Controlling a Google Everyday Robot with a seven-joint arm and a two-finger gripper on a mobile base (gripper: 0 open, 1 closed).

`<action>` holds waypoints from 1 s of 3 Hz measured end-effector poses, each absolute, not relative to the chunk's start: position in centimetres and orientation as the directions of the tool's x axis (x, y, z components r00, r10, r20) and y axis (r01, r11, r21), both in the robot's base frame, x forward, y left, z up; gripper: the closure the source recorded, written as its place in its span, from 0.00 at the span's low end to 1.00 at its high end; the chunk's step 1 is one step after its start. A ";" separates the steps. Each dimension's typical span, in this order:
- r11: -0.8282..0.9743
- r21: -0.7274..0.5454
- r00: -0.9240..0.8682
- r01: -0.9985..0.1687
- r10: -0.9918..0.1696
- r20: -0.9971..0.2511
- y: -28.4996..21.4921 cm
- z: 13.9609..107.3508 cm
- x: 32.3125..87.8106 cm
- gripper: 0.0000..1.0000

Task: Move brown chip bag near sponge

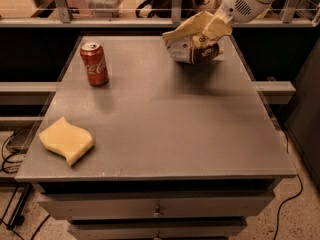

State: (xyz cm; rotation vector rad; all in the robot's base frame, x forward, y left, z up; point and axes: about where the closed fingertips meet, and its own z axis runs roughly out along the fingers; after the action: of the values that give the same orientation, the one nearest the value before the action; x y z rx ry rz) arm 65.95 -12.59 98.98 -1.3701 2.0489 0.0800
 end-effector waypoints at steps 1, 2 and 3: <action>0.397 -0.290 -0.190 -0.871 -0.816 -0.546 -10.6 98.7 64.9 1.00; 0.327 -0.270 -0.120 -0.906 -0.809 -0.576 -7.6 98.8 61.6 1.00; 0.234 -0.239 -0.048 -0.942 -0.801 -0.596 -3.9 98.2 56.4 1.00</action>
Offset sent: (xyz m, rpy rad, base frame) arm -0.0973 0.0929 -0.0072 0.0933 0.0501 0.2825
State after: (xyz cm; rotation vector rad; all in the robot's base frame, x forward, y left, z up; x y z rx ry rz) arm 56.43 -3.87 98.23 -1.5978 1.8775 0.2854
